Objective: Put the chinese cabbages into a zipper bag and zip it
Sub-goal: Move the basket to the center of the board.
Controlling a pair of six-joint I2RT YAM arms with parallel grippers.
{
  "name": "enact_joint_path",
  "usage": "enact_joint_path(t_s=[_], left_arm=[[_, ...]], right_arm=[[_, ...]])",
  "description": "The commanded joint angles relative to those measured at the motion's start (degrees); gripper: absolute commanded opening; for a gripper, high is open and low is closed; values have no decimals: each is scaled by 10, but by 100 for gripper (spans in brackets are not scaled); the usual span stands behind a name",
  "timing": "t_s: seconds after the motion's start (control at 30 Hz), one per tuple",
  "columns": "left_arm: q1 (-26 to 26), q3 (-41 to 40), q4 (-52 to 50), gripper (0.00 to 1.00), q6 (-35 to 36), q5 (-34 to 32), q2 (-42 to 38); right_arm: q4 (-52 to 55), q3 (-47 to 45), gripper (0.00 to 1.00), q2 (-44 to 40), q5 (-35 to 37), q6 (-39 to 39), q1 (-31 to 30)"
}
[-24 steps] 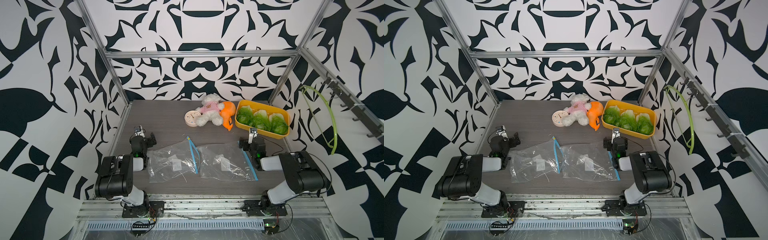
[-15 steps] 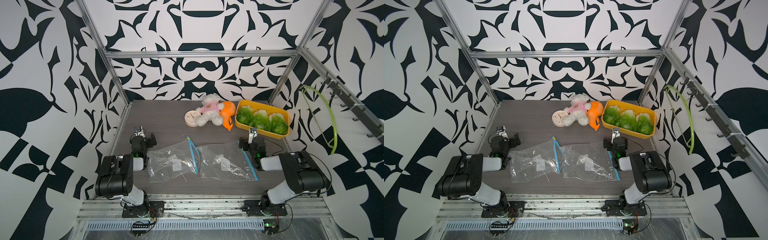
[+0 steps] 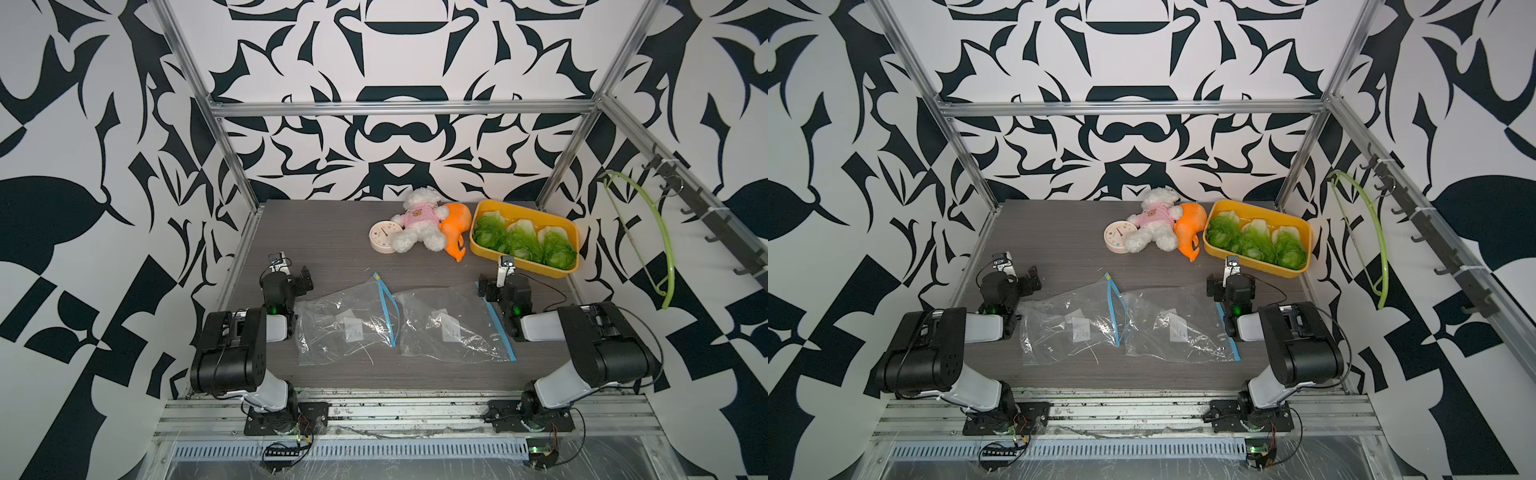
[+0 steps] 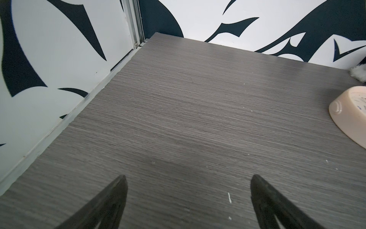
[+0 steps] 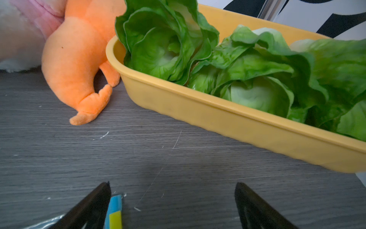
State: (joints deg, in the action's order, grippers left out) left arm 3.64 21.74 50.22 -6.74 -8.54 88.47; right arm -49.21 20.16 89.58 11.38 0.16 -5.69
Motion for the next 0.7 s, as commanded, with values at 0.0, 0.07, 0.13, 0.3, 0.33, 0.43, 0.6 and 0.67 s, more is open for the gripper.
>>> enact_joint_path(t_s=[0.0,0.07,0.13,0.3,0.33,0.43,0.6,0.67], left_arm=[[1,3,-3,99,5,6,0],[1,3,-2,99,4,6,0],[1,3,-4,99,4,6,0],[1,2,-2,99,5,6,-1],[1,2,0,99,4,6,-1],[1,0,3,99,4,10,-3],[1,-5,-15,99,9,27,-36],[2,-9,-32,99,9,29,-61]], right_arm=[[-21,3,99,-11,7,-1,1],[-21,3,99,-11,7,0,1],[-21,3,99,-11,7,-1,2],[-21,3,99,-11,7,0,1],[-21,2,99,-11,7,-1,1],[-23,1,99,-12,7,-1,2],[-20,0,99,-19,21,4,-3],[-16,2,99,-24,33,4,-6]])
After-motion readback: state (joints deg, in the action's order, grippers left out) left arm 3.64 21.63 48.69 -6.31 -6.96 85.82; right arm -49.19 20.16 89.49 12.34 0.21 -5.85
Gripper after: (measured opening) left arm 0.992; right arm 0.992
